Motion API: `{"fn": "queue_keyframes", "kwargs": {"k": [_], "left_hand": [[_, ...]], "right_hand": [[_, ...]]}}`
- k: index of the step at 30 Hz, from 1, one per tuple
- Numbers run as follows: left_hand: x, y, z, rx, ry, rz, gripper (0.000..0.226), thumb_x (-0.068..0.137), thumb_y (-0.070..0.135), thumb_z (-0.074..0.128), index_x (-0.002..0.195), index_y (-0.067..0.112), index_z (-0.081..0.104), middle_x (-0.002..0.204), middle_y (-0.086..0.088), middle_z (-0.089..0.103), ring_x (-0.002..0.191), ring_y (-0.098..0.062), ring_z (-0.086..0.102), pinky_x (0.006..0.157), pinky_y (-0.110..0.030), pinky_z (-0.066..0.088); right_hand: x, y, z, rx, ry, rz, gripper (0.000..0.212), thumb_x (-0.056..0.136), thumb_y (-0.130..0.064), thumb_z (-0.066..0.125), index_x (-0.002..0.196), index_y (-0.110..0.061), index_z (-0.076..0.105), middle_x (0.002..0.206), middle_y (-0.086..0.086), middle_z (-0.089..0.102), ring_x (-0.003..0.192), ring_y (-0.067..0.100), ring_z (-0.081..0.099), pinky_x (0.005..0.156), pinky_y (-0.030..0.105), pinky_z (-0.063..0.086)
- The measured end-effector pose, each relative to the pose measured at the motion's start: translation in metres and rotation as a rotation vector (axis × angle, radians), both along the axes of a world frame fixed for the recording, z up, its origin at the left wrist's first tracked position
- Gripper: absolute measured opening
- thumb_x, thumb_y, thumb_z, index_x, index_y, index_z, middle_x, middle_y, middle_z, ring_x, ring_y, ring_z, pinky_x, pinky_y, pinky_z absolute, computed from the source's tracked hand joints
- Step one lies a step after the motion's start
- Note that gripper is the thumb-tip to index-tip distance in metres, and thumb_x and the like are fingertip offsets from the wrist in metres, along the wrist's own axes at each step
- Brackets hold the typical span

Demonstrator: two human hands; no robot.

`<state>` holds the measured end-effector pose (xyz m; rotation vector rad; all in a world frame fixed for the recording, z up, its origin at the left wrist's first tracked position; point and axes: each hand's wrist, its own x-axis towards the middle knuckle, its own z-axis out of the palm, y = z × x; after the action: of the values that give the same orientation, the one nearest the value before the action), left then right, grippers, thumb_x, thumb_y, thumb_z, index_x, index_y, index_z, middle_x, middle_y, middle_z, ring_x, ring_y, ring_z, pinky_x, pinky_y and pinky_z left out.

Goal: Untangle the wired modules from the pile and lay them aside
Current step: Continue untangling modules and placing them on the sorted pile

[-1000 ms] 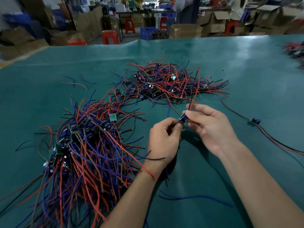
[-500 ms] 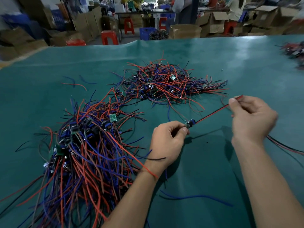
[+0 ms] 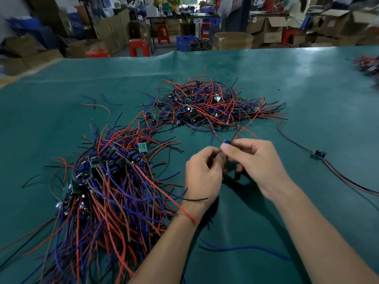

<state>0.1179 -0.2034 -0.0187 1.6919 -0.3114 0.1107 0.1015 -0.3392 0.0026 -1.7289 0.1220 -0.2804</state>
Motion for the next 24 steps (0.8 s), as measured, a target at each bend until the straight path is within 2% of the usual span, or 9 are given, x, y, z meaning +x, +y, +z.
{"fn": "queue_keyframes", "kwargs": {"k": [4, 6, 8, 9, 13, 15, 18, 21, 24], "left_hand": [[-0.001, 0.000, 0.000, 0.025, 0.006, -0.040, 0.023, 0.096, 0.011, 0.060, 0.077, 0.022, 0.066, 0.056, 0.004, 0.063, 0.047, -0.007, 0.054, 0.053, -0.025, 0.046], [-0.003, -0.001, 0.000, 0.025, 0.017, -0.077, 0.025, 0.096, 0.007, 0.059, 0.077, 0.022, 0.066, 0.056, 0.005, 0.062, 0.047, -0.008, 0.052, 0.053, -0.028, 0.051], [-0.005, -0.001, 0.002, 0.028, 0.021, -0.108, 0.024, 0.095, 0.006, 0.059, 0.077, 0.020, 0.068, 0.058, 0.003, 0.063, 0.048, -0.009, 0.053, 0.057, -0.033, 0.055], [-0.005, -0.001, 0.002, 0.033, 0.020, -0.120, 0.023, 0.094, 0.006, 0.060, 0.078, 0.019, 0.069, 0.058, 0.003, 0.064, 0.049, -0.008, 0.054, 0.059, -0.031, 0.055], [-0.007, 0.000, 0.004, 0.051, -0.026, -0.123, 0.020, 0.093, 0.008, 0.062, 0.078, 0.016, 0.071, 0.062, 0.000, 0.068, 0.055, -0.002, 0.058, 0.061, -0.020, 0.048], [-0.007, 0.000, 0.003, 0.077, -0.061, -0.084, 0.020, 0.092, 0.008, 0.062, 0.077, 0.016, 0.071, 0.062, -0.001, 0.069, 0.055, -0.002, 0.059, 0.061, -0.019, 0.048], [-0.006, -0.002, 0.002, 0.078, -0.038, -0.030, 0.018, 0.093, 0.010, 0.062, 0.077, 0.016, 0.070, 0.055, 0.004, 0.061, 0.053, -0.007, 0.059, 0.058, -0.022, 0.048], [-0.005, -0.003, 0.002, 0.065, -0.008, -0.016, 0.019, 0.094, 0.011, 0.060, 0.079, 0.014, 0.070, 0.053, 0.004, 0.060, 0.052, -0.011, 0.061, 0.056, -0.026, 0.051], [-0.005, -0.001, 0.004, 0.085, -0.028, -0.015, 0.025, 0.093, 0.007, 0.057, 0.071, 0.019, 0.064, 0.053, 0.005, 0.059, 0.047, -0.001, 0.053, 0.051, -0.018, 0.041]], "right_hand": [[-0.001, 0.002, -0.002, 0.057, -0.087, -0.034, 0.010, 0.084, -0.015, 0.082, 0.077, -0.011, 0.076, 0.069, 0.001, 0.073, 0.060, 0.007, 0.059, 0.050, 0.016, 0.042], [-0.001, -0.001, 0.003, 0.075, -0.146, -0.131, 0.014, 0.082, -0.011, 0.082, 0.074, -0.005, 0.073, 0.070, 0.003, 0.072, 0.062, 0.009, 0.057, 0.050, 0.016, 0.042], [-0.002, -0.008, 0.013, 0.106, -0.216, -0.243, 0.012, 0.083, -0.011, 0.082, 0.074, -0.010, 0.074, 0.075, 0.012, 0.071, 0.066, 0.016, 0.054, 0.050, 0.019, 0.042], [-0.004, -0.012, 0.018, 0.127, -0.253, -0.288, 0.012, 0.084, -0.011, 0.081, 0.075, -0.013, 0.073, 0.077, 0.015, 0.070, 0.066, 0.018, 0.053, 0.051, 0.020, 0.041], [-0.012, -0.022, 0.054, 0.220, -0.387, -0.409, 0.013, 0.088, -0.012, 0.077, 0.077, -0.017, 0.073, 0.070, -0.002, 0.073, 0.061, 0.013, 0.050, 0.055, 0.023, 0.040], [-0.015, -0.018, 0.082, 0.249, -0.436, -0.418, 0.013, 0.089, -0.016, 0.076, 0.077, -0.018, 0.073, 0.070, -0.002, 0.072, 0.058, 0.012, 0.049, 0.054, 0.024, 0.039], [-0.017, 0.004, 0.125, 0.196, -0.489, -0.302, 0.017, 0.087, -0.026, 0.077, 0.071, -0.020, 0.073, 0.072, 0.001, 0.073, 0.055, 0.010, 0.055, 0.049, 0.021, 0.039], [-0.005, 0.050, 0.147, 0.022, -0.430, -0.040, 0.022, 0.087, -0.032, 0.078, 0.071, -0.017, 0.075, 0.070, 0.002, 0.076, 0.052, 0.011, 0.061, 0.041, 0.021, 0.037], [0.023, 0.098, 0.149, -0.297, -0.262, 0.232, 0.048, 0.091, -0.050, 0.071, 0.076, -0.005, 0.077, 0.067, -0.001, 0.076, 0.055, 0.017, 0.070, 0.040, 0.017, 0.042]]}}
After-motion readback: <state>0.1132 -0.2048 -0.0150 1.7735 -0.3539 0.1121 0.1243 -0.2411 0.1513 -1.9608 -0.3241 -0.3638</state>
